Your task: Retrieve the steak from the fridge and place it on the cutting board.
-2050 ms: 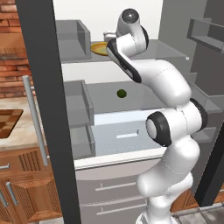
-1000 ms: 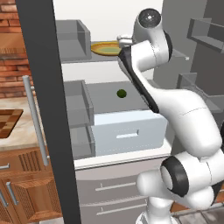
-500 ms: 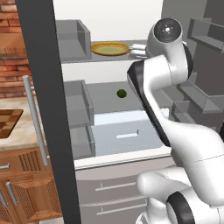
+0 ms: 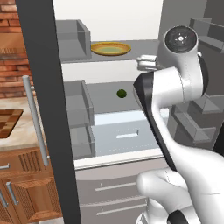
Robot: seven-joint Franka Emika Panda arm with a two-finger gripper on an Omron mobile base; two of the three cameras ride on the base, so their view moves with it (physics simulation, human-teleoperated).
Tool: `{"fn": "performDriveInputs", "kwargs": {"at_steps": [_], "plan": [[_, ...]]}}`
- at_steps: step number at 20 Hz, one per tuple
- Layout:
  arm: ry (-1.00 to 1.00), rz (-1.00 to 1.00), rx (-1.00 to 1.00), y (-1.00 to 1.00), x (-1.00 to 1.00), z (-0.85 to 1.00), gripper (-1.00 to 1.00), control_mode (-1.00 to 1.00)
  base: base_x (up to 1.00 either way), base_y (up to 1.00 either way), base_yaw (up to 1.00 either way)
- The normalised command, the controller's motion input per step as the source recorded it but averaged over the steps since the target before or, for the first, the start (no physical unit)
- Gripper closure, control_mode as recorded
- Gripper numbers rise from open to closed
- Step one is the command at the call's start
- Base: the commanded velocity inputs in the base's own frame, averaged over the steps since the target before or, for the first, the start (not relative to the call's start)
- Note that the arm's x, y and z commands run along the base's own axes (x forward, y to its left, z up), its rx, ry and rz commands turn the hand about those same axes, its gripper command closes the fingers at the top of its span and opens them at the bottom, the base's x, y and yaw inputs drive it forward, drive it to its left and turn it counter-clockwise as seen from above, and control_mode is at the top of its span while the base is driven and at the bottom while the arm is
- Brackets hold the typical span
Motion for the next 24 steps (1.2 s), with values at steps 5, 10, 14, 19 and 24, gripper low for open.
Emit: {"fn": "performDriveInputs", "kwargs": {"at_steps": [5, 10, 14, 19, 24], "plan": [[0.17, -0.05, 0.0, 0.0, -0.4, -0.05, 1.0, -1.0, 0.0, 0.0, 0.0], [0.13, -0.05, 0.0, 0.0, -0.37, -0.22, 1.0, -1.0, 0.0, 0.0, 0.0], [0.02, -0.05, 0.0, 0.0, -0.44, -0.41, 1.0, -1.0, 0.0, 0.0, 0.0], [0.0, -0.04, 0.0, 0.0, -0.3, -0.54, 1.0, -1.0, 0.0, 0.0, 0.0], [0.0, -0.02, 0.0, 0.0, -0.1, -0.41, 1.0, -1.0, 0.0, 0.0, 0.0]]}}
